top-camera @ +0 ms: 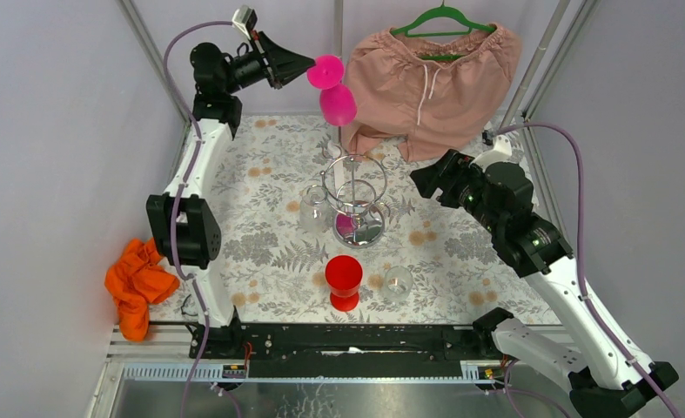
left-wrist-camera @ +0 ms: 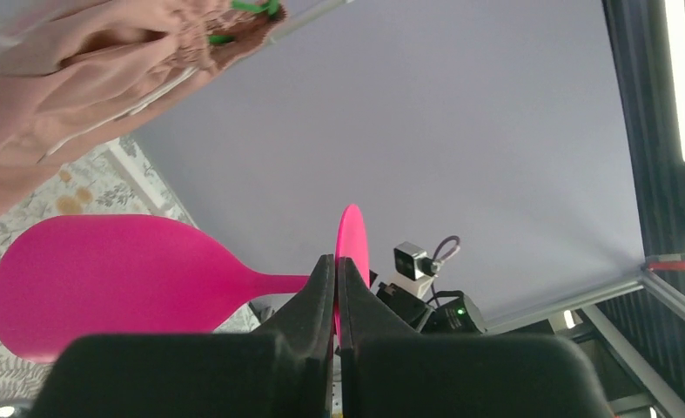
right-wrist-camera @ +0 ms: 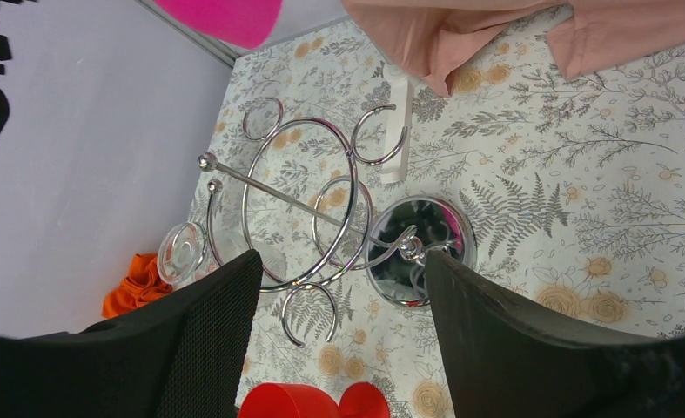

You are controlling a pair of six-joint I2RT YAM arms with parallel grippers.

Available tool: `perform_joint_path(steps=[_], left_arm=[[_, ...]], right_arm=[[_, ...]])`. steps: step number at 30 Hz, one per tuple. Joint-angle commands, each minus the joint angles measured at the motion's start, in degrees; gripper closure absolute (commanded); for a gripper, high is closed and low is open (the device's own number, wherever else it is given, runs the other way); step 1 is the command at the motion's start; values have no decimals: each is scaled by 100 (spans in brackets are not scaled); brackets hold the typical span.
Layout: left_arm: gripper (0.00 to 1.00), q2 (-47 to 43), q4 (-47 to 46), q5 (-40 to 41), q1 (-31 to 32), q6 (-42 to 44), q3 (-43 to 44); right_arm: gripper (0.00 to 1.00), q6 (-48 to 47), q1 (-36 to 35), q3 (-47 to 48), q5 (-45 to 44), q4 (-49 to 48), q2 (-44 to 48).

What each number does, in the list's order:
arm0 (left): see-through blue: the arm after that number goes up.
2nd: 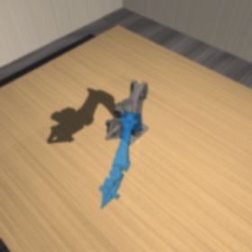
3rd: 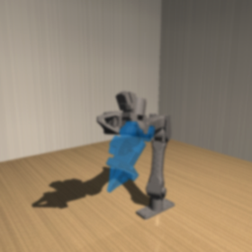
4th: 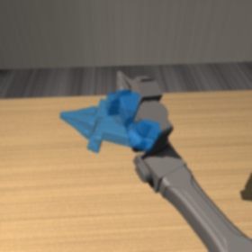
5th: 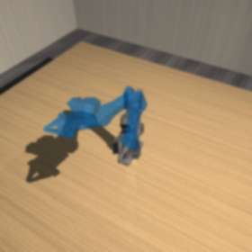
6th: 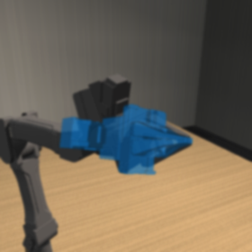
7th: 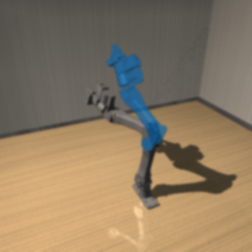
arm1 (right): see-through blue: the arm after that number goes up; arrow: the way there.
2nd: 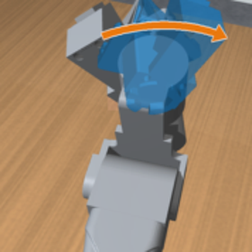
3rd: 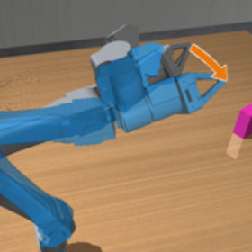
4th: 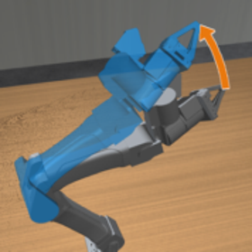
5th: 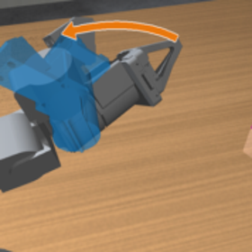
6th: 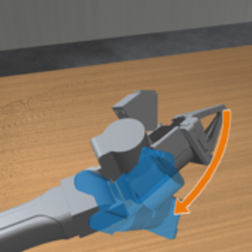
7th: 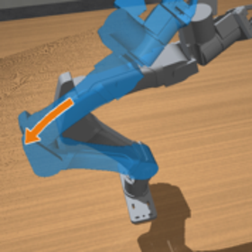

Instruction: Take the wine glass off the wine glass rack

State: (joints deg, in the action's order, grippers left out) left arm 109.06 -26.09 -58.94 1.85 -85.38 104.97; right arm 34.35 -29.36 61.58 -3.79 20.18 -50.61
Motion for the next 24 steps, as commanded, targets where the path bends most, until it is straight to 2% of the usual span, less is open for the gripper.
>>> perform_joint_path(steps=[1, 5, 9, 15, 19, 24], left_arm=[[100, -220, -460, 16, 32, -454, 318], [100, -468, -1004, 69, 110, -811, 179], [100, -852, -1171, 98, 211, -980, 81], [100, -1365, -2974, 303, 420, -2193, -650], [100, -1420, -4432, 612, 624, -3118, -1085], [100, -1184, -5470, 955, 784, -3876, -1195]], right_arm=[[24, -14, -16, -40, -50, -275, 88], [24, -37, 20, -55, -63, -349, 143], [24, -43, 42, -39, -70, -359, 132], [24, -45, 200, -104, 143, -734, 142], [23, 50, 829, -195, 929, -1379, 170], [23, 495, 1495, -434, 2134, -2394, 135]])
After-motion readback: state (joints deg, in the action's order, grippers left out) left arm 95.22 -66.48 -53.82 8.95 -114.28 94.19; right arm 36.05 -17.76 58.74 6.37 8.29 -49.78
